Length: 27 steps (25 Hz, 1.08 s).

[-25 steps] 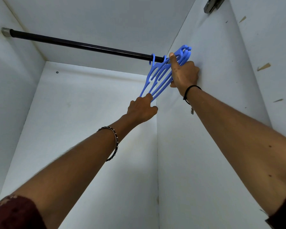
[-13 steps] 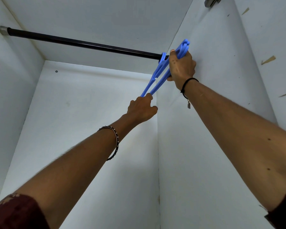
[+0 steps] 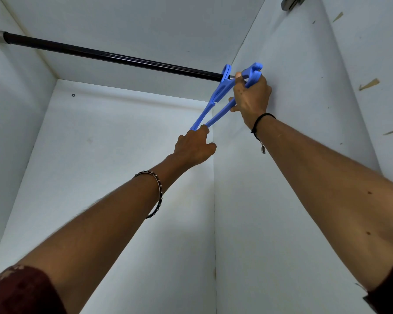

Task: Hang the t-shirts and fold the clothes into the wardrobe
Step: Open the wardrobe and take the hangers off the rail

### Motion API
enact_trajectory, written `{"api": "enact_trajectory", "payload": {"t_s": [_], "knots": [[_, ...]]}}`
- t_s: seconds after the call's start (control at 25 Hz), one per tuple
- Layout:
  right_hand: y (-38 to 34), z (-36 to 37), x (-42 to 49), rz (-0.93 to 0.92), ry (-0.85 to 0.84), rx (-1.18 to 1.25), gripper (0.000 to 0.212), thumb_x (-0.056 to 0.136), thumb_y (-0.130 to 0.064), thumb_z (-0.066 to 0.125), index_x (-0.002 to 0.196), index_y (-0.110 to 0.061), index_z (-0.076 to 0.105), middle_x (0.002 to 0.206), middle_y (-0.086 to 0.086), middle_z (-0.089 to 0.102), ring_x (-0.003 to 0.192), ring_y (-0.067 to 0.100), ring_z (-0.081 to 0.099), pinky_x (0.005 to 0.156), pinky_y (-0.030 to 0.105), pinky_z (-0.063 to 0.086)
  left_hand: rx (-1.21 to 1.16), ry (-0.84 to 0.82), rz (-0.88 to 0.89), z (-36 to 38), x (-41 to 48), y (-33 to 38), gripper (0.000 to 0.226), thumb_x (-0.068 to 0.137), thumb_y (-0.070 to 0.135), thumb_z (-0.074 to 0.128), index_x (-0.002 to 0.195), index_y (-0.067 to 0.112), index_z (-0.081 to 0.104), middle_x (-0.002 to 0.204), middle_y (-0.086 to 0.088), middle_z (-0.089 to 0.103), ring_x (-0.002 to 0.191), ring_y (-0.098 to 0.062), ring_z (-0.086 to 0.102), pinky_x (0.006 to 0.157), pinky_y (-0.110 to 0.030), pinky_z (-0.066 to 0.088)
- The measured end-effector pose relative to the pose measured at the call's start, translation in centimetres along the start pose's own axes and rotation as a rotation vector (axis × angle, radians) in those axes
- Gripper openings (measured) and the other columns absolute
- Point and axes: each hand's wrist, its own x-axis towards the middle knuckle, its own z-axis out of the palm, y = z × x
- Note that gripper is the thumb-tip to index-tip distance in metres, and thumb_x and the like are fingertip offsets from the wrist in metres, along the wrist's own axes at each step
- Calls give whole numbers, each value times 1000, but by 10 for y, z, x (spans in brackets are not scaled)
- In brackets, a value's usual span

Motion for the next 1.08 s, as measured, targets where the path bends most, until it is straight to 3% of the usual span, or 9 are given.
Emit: {"api": "enact_trajectory", "payload": {"t_s": [0.12, 0.2, 0.32, 0.48, 0.68, 0.84, 1.08], "knots": [[2, 1, -3, -25, -2, -11, 13, 98, -37, 62, 94, -25, 59, 91, 13, 70, 87, 30, 73, 71, 48, 64, 13, -13, 1, -3, -2, -3, 44, 96, 27, 54, 136, 11, 43, 126, -11, 62, 107, -29, 59, 98, -39, 42], [1, 2, -1, -22, -23, -23, 24, 95, -45, 60, 104, -23, 62, 90, 10, 70, 93, 31, 71, 74, 47, 63, 11, -13, 2, -8, -4, -4, 44, 96, 27, 54, 136, 12, 44, 126, -11, 61, 109, -29, 58, 99, -40, 42], [-11, 3, -8, -42, -33, -5, 13, 97, -41, 62, 90, -31, 57, 88, 11, 71, 93, 32, 71, 75, 49, 63, 15, -6, 1, -18, -8, -8, 44, 96, 27, 54, 136, 12, 43, 128, -11, 60, 109, -28, 58, 98, -39, 42], [-24, 1, -28, -77, -21, 37, 13, 101, -34, 62, 91, -27, 57, 90, 18, 73, 78, 29, 75, 71, 46, 64, -7, -7, -1, -30, -17, -10, 44, 96, 25, 55, 136, 11, 44, 128, -11, 60, 109, -25, 57, 99, -39, 41], [-51, -5, -55, 11, -43, 146, 16, 102, -30, 62, 103, -14, 61, 89, 12, 73, 74, 19, 77, 63, 38, 65, -52, -17, -15, -46, -28, -11, 49, 96, 26, 57, 140, 11, 42, 133, -10, 57, 122, -27, 55, 106, -41, 42], [-65, -16, -87, 103, -101, 184, 27, 102, -32, 62, 119, -10, 61, 99, 12, 75, 75, 16, 78, 62, 36, 65, -78, -18, -29, -60, -48, -12, 45, 96, 25, 57, 136, 11, 45, 124, -9, 61, 110, -23, 58, 92, -33, 43], [-75, -44, -141, 236, -180, 227, 35, 103, -31, 61, 128, -8, 58, 102, 6, 73, 81, 22, 78, 66, 41, 65, -118, -66, -72, -72, -81, -6, 44, 96, 24, 56, 136, 11, 44, 121, -10, 61, 111, -25, 59, 96, -39, 46]]}}
